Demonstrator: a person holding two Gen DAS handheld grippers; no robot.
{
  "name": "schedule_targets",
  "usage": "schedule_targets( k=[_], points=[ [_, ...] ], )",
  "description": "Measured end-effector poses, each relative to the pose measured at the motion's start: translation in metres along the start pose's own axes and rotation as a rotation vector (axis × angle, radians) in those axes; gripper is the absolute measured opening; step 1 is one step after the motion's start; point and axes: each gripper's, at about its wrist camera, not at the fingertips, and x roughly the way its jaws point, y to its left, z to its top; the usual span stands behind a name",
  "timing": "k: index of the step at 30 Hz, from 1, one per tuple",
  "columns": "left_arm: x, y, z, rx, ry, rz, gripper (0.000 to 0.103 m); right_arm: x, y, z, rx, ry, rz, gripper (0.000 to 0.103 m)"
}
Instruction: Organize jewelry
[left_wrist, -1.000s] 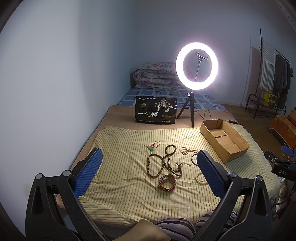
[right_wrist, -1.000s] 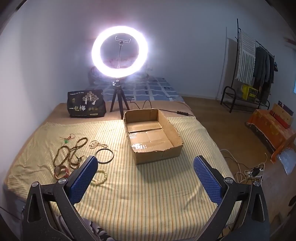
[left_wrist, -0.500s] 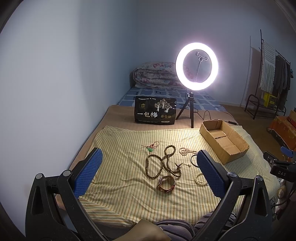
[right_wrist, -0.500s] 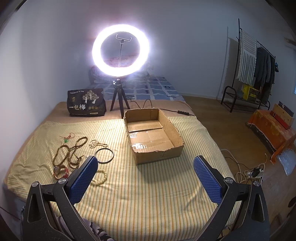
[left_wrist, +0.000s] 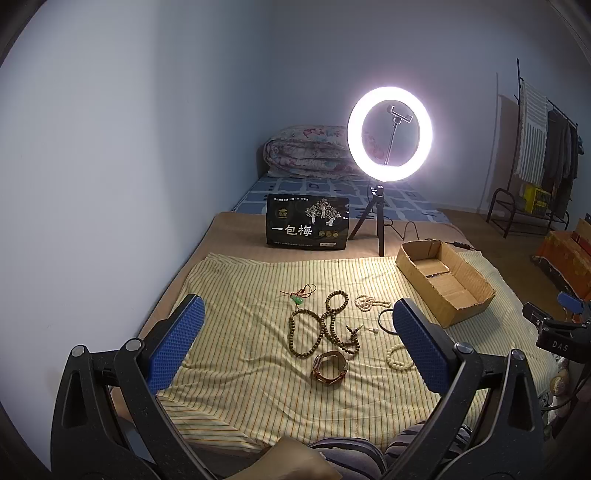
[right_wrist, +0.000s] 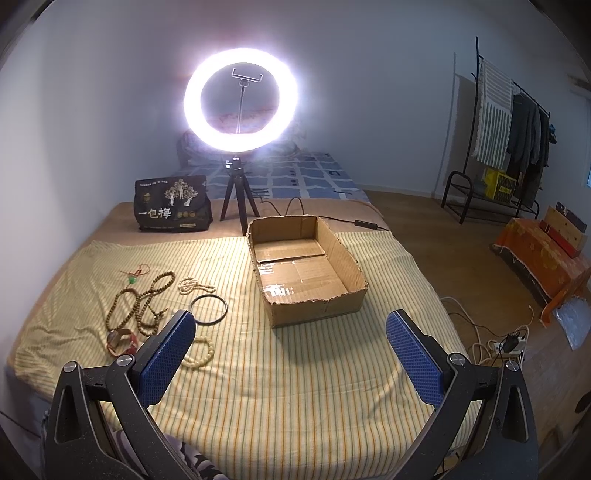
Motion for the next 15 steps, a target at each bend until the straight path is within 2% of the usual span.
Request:
schedule_targets(
  k=[15],
  points=[
    [-0.0011, -0.0017, -0.0006, 0.003, 0.002, -0.001, 0.103, -0.0024, 0.0019, -0.0013, -0.005, 0.009, 0.013, 0.103]
  ],
)
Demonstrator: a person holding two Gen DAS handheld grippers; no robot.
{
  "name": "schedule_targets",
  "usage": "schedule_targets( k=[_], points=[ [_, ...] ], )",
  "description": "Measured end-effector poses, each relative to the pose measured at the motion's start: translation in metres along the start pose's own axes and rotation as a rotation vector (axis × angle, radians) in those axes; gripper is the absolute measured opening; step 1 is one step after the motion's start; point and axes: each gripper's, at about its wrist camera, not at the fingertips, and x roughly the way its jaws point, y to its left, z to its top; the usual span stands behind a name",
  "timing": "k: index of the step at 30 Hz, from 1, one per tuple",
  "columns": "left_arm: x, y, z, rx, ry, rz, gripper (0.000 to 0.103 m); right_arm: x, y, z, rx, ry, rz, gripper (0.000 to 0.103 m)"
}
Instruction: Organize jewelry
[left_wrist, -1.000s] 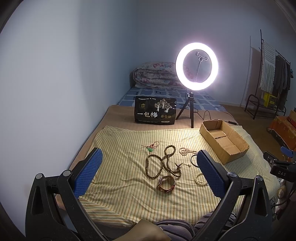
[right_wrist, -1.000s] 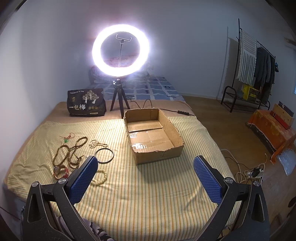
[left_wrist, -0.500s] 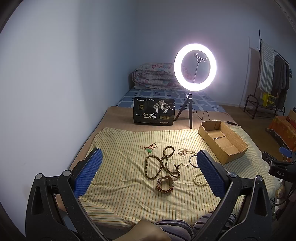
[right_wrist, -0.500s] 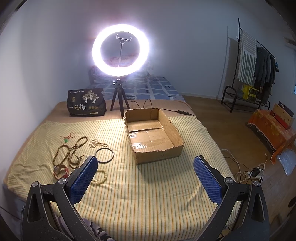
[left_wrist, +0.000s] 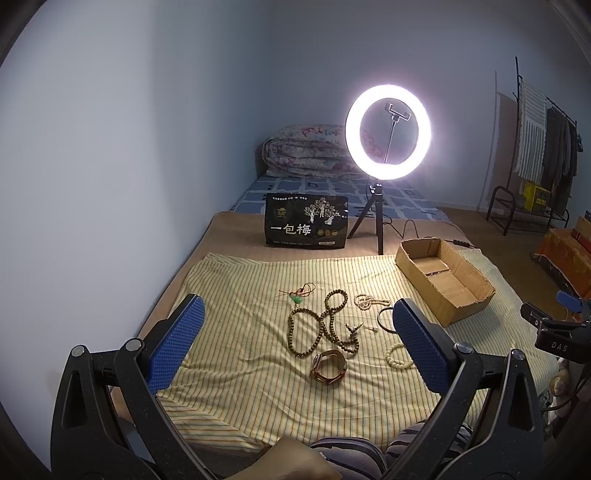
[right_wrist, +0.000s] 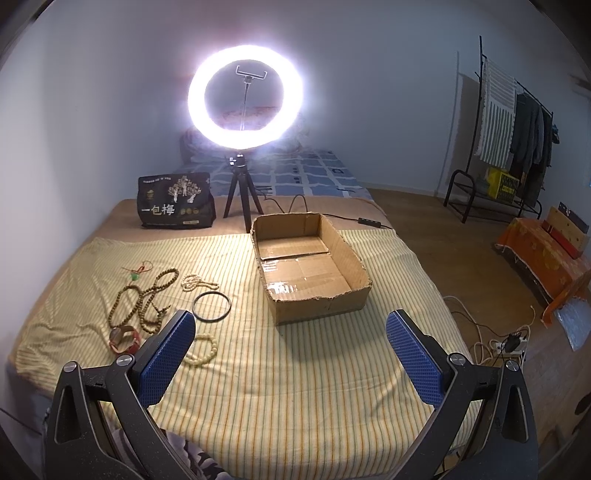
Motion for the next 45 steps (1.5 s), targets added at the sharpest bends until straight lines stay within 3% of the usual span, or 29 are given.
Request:
schedule_targets(
  k=[27, 36, 41, 45],
  points=[
    [0.026, 0.005, -0.010, -0.003, 0.062, -0.017, 0.103, 0.009, 0.003, 0.002, -0.030, 0.031, -0.005, 0.103],
    [0.061, 0.034, -0.011, -0.030, 0.142, -0.039, 0.103, 0.029, 0.001, 0.006, -0.097, 0.035, 0.019, 0.103],
    [0.093, 0.052, -0.017, -0.049, 0.219, -0.085, 0.103, 0.052, 0.007, 0.005, -0.133, 0.098, 0.043, 0.103],
    [0.121, 0.058, -0.026, -0.049, 0.304, -0.118, 0.089, 0.075, 0.019, 0.002, -0.182, 0.161, 0.096, 0.103]
  ],
)
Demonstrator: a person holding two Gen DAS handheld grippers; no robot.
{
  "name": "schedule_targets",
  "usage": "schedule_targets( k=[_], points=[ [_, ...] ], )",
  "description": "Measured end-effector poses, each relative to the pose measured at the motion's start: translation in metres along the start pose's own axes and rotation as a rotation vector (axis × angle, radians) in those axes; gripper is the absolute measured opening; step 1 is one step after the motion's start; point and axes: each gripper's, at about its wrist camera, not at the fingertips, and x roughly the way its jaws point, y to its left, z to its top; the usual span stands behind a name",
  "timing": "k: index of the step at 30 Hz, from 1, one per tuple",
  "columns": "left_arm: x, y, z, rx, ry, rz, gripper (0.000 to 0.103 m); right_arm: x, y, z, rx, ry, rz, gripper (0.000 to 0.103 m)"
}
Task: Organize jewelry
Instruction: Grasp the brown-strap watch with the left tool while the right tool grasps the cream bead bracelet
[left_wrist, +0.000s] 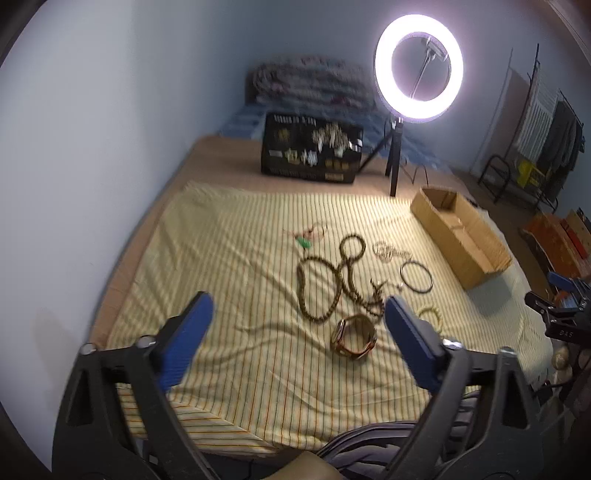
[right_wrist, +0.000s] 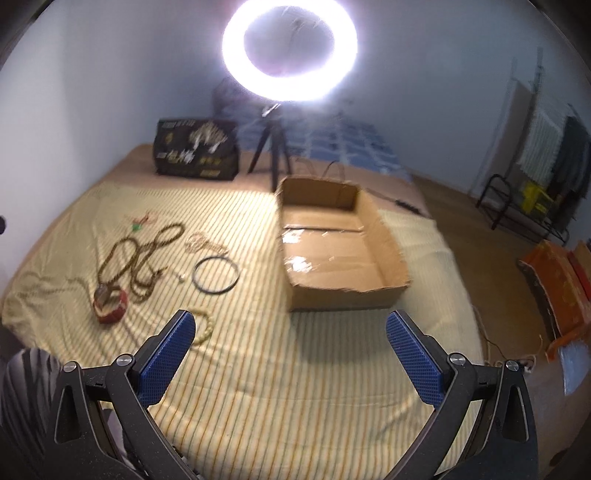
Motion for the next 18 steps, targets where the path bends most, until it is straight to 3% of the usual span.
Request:
schedule_targets(
  k=[6, 11, 14, 18],
  points=[
    [0.042, 0.003, -0.008, -0.013, 0.124, -0.081, 0.073, 0.042, 0.016, 0.000, -0.058, 0.088, 0.115, 0.102],
    [0.080, 0.000, -0.018, -0.025, 0.243, -0.184, 0.061, 0.078, 0.035, 0.001, -0.123, 0.173, 0.217, 0.086],
    [0.093, 0.003, -0.018, -0.055, 0.269, -0.197, 0.054, 0.103, 0.040, -0.002, -0.127, 0.237, 0.250, 0.071],
    [0.109, 0.005, -0.018, -0.078, 0.296, -0.218, 0.049, 0.125, 0.045, -0.009, -0.138, 0.301, 0.282, 0.062]
  ],
)
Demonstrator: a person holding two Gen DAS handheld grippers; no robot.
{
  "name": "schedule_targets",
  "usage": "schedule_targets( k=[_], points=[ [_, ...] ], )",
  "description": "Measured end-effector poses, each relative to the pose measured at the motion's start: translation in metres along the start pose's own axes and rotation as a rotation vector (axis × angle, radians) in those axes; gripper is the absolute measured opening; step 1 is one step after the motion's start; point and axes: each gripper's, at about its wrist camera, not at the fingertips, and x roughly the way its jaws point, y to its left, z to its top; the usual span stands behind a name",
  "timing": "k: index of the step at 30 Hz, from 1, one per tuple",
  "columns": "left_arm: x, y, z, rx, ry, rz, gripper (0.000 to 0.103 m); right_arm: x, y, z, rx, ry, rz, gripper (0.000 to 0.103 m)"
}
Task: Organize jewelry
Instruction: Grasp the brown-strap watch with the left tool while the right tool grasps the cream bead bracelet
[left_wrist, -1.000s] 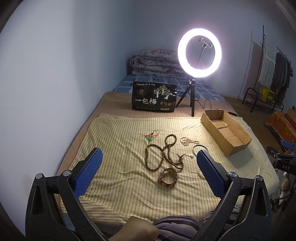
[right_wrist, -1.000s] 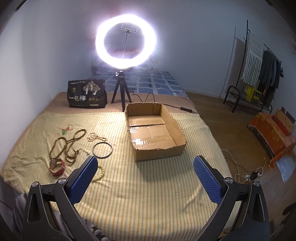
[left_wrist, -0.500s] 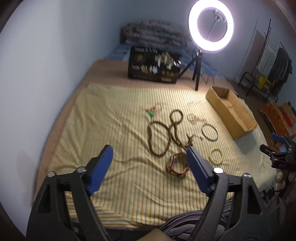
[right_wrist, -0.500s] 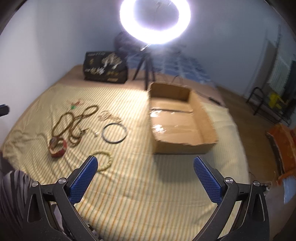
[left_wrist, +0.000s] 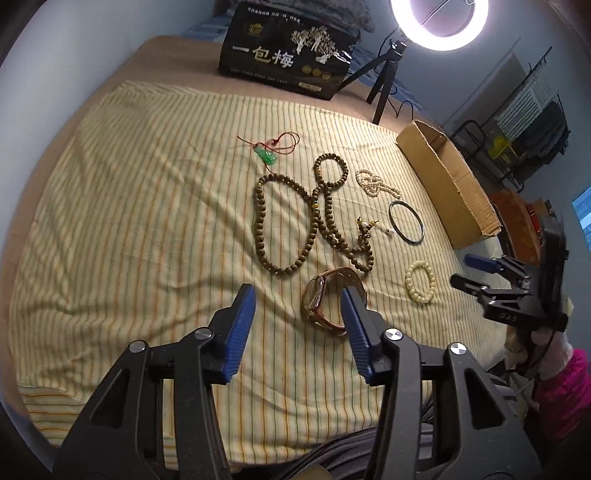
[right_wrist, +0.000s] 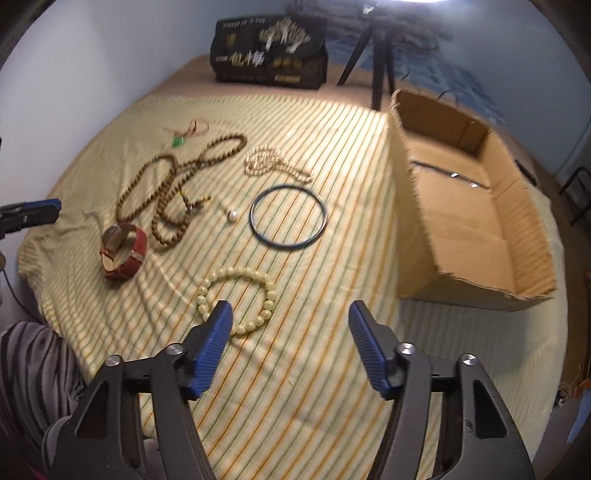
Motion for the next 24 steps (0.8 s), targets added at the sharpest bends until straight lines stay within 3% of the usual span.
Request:
schedule_targets(
  k=[7, 12, 24],
  points=[
    [0.027, -0.010, -0.001, 0.058, 0.075, -0.012, 0.039, 0.031, -0.005, 0.003, 0.026, 0.072, 0.026, 0.035],
    [0.042, -0.013, -0.002, 0.057, 0.108, -0.022, 0.036, 0.040, -0.002, 0.003, 0.024, 0.086, 0.036, 0.035],
    [0.072, -0.013, -0.001, 0.050, 0.166, 0.009, 0.020, 0.054, 0.012, 0.010, -0.045, 0.129, 0.015, 0.019]
  ],
)
